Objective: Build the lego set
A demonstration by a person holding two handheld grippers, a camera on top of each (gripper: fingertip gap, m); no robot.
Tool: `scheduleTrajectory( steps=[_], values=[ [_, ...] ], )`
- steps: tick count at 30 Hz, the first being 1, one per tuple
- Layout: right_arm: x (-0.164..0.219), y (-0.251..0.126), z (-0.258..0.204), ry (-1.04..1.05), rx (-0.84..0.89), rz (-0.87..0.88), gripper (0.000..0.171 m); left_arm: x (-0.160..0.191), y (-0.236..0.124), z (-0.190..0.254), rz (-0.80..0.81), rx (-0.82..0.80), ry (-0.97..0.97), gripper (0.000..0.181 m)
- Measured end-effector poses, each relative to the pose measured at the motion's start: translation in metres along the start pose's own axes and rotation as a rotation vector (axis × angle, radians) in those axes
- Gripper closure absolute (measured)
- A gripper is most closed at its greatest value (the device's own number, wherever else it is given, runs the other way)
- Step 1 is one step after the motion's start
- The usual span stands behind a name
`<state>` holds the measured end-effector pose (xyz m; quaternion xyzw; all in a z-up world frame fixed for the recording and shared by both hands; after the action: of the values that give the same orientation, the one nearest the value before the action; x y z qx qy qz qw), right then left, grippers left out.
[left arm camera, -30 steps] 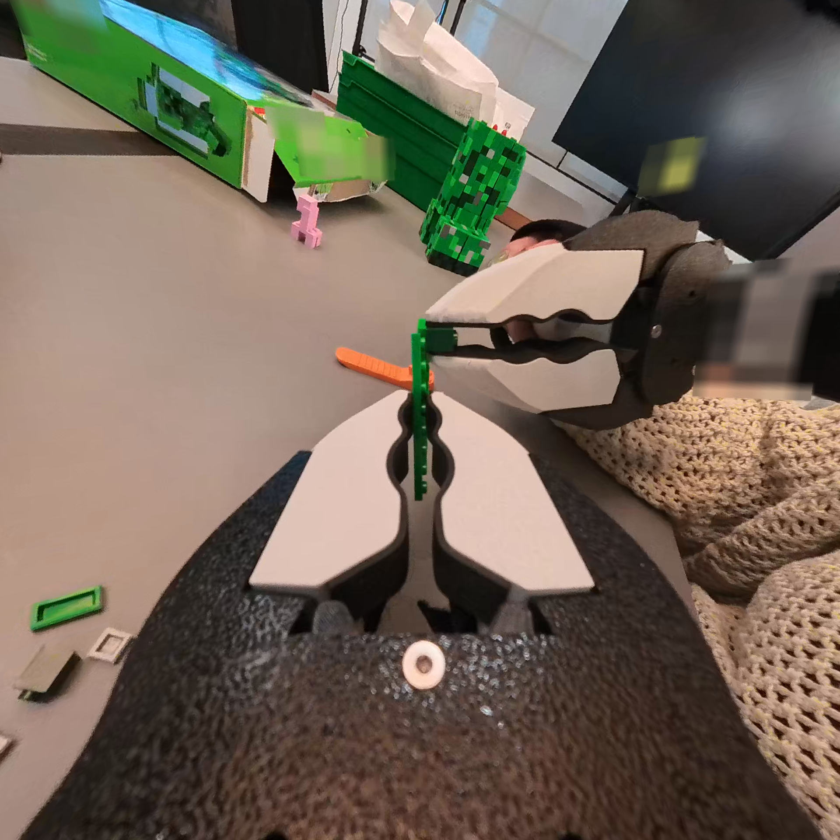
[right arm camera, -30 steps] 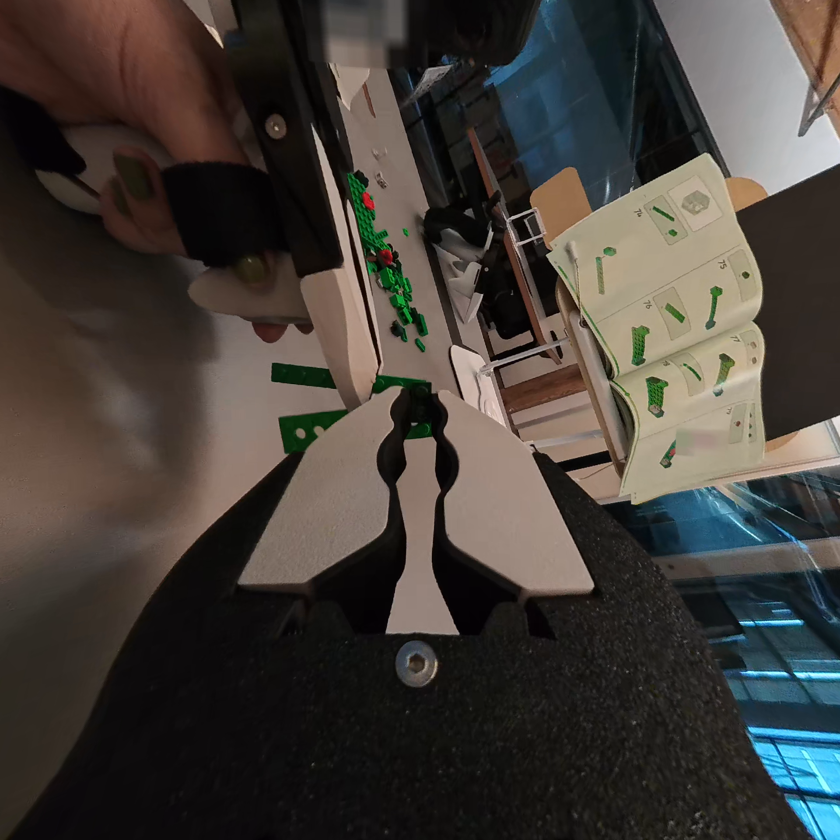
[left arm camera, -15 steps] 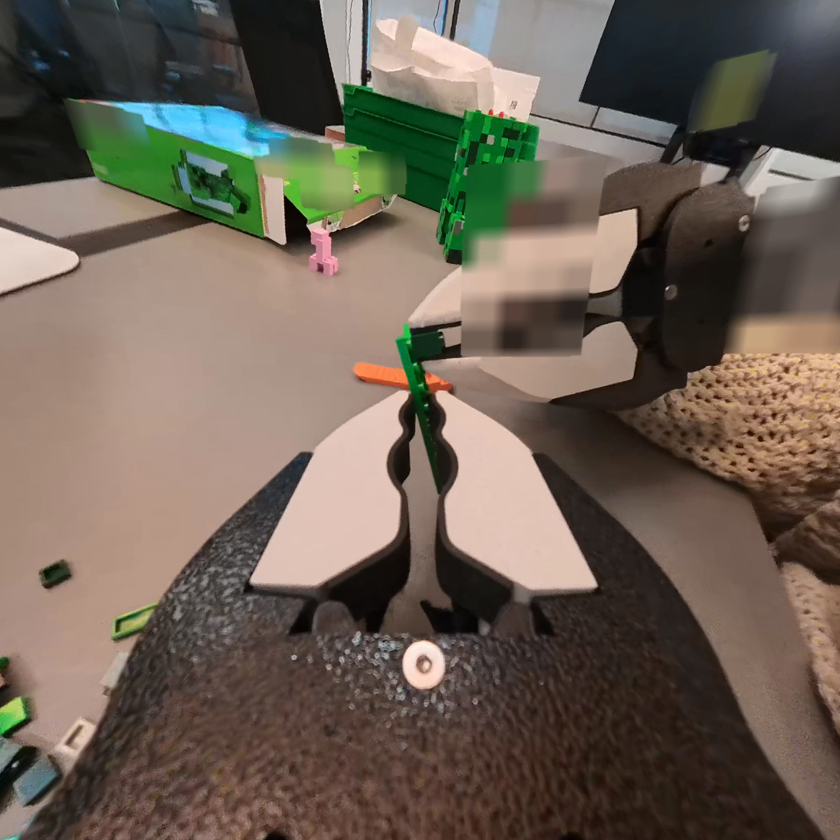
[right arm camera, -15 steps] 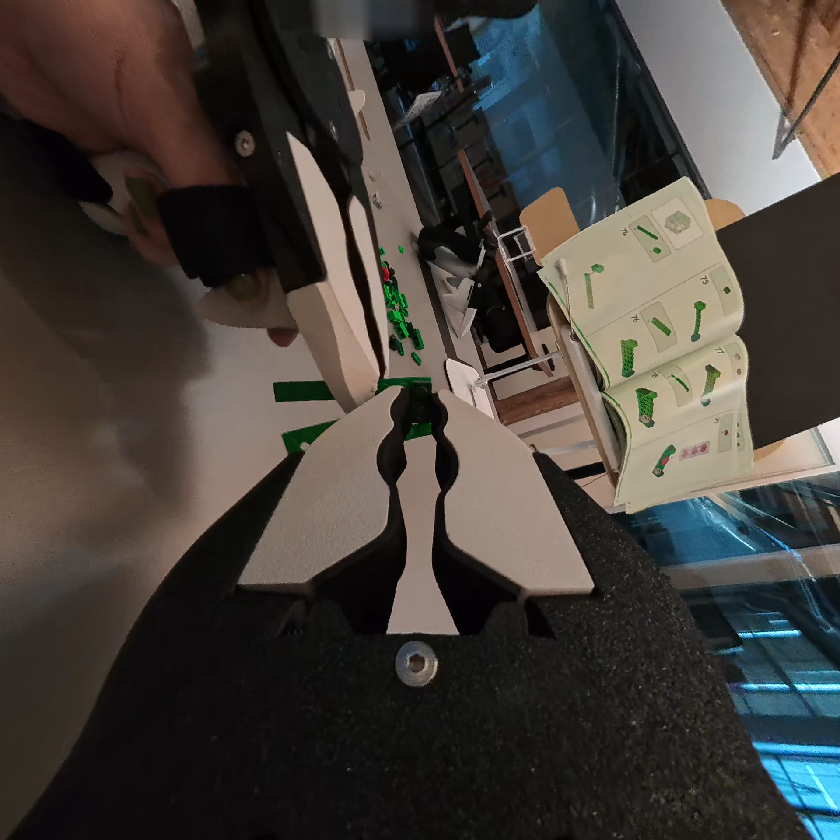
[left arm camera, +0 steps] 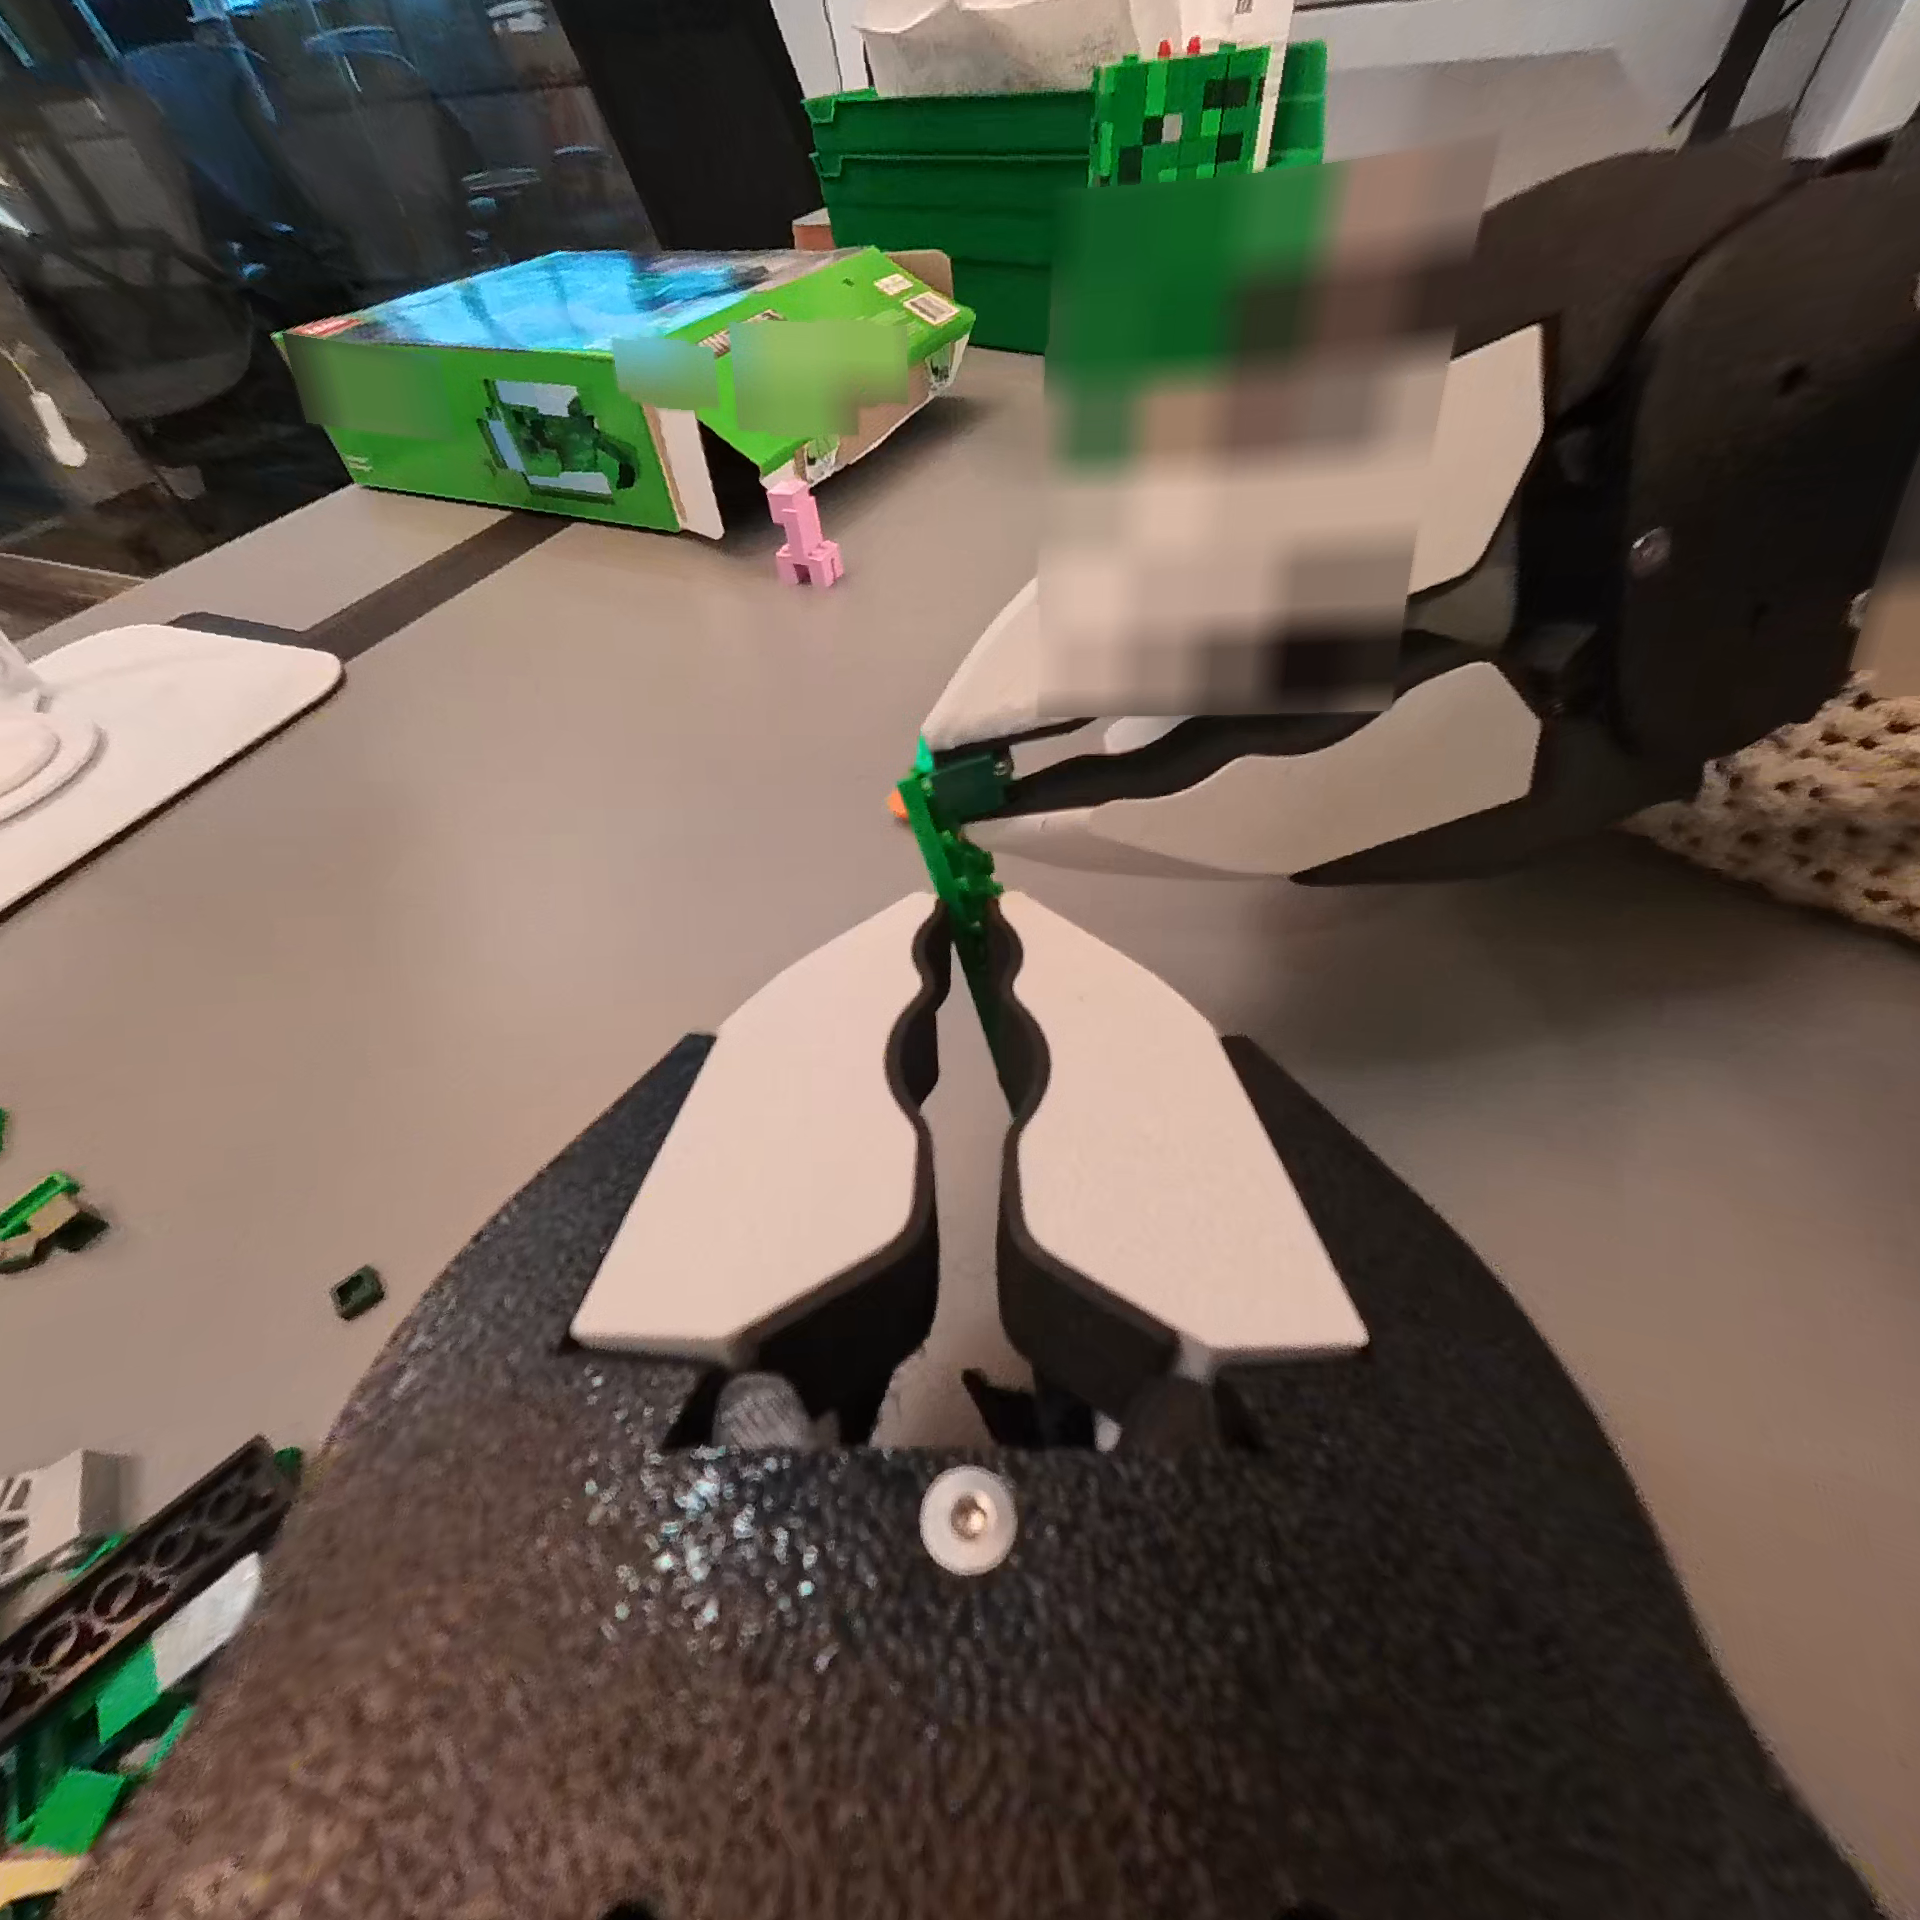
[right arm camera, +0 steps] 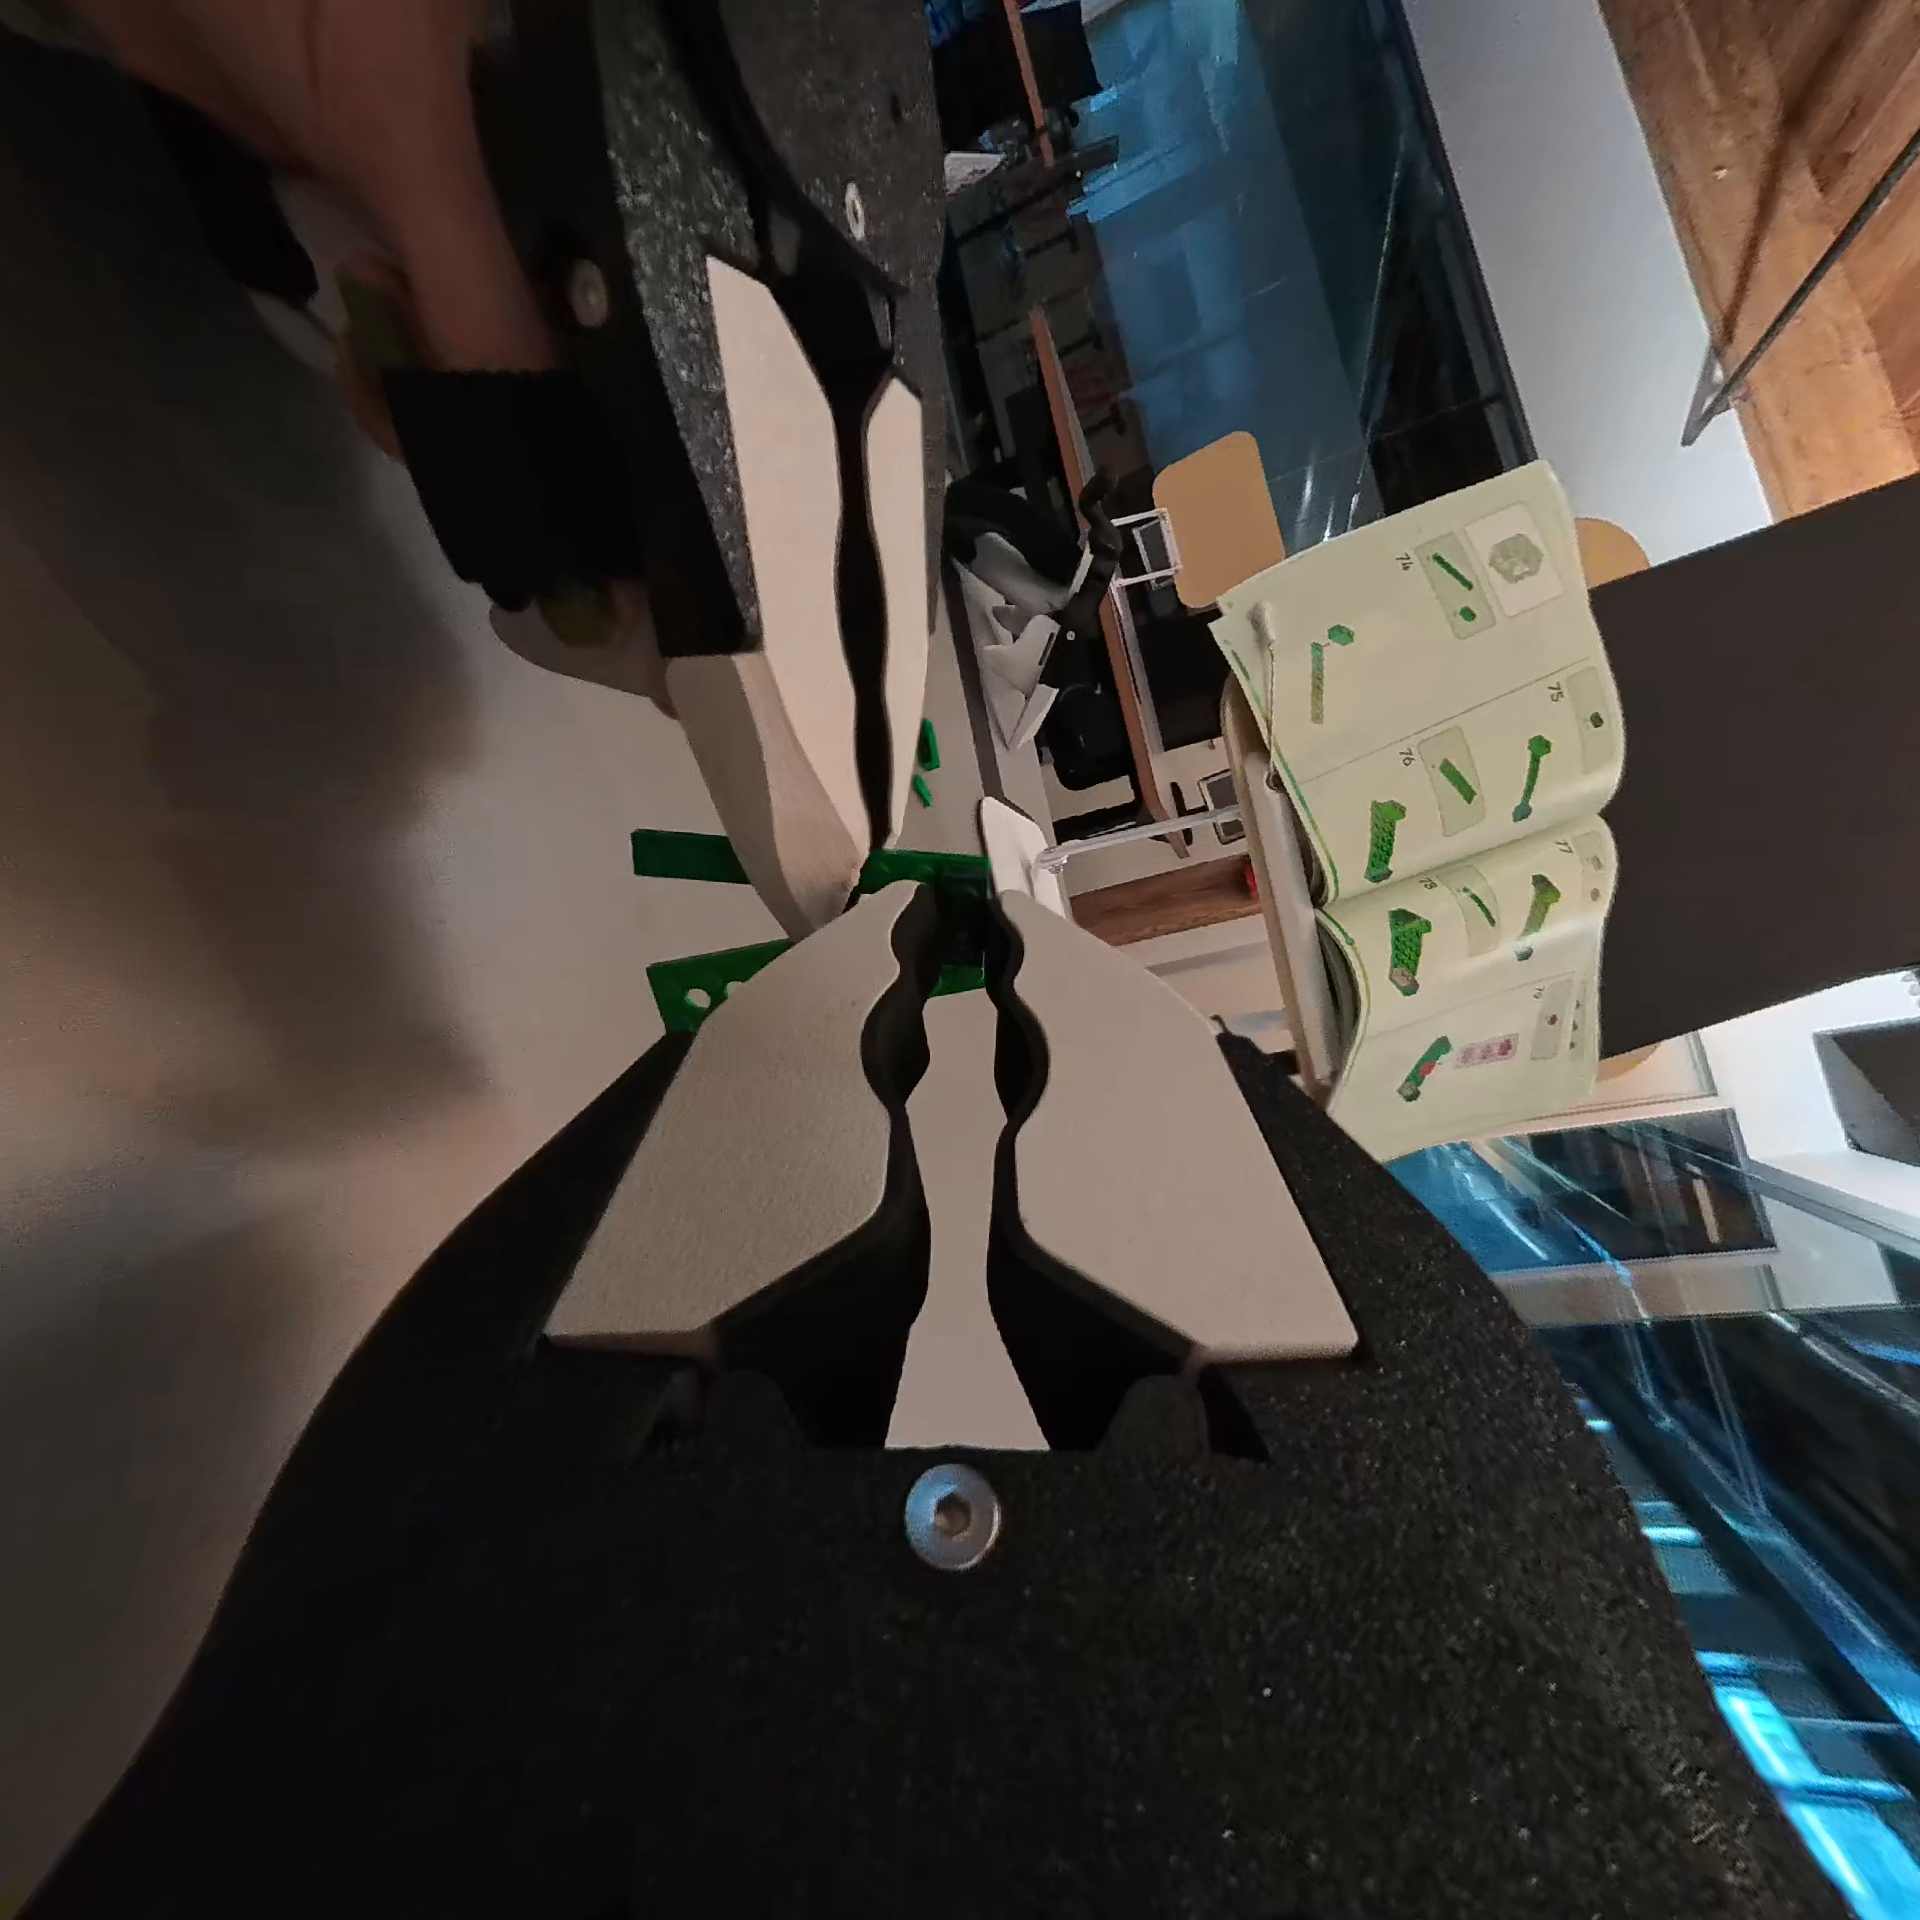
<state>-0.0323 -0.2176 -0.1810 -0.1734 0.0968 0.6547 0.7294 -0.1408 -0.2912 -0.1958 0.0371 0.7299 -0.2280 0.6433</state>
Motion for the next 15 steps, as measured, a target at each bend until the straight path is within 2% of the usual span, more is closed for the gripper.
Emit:
scheduleTrajectory(
  steps=[7,11,15],
  values=[
    [0.0002,0.0024,0.001,0.101,-0.024,-0.003,0.163,0.0001,-0.0004,0.0022,-0.022,-0.037,0.114,0.175],
    [0.0005,0.0029,-0.0005,0.093,-0.034,-0.01,0.163,0.0009,0.0002,0.0041,-0.053,-0.061,0.192,0.175],
    [-0.0025,0.002,-0.0056,-0.08,0.001,-0.038,0.163,0.0026,0.0011,0.0051,-0.074,-0.063,0.226,0.175]
  ],
)
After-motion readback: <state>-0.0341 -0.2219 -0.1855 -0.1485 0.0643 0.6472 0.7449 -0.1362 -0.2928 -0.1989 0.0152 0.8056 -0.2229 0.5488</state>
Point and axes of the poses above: each gripper's, where its closed fingertips meet, y out along the fingers, x out of its underside, z = x × y across the jaws, the point moved 9 cm from there along -y, back along the fingers, and after that the axes turned 2 degrees about x, right-handed, at the moved point
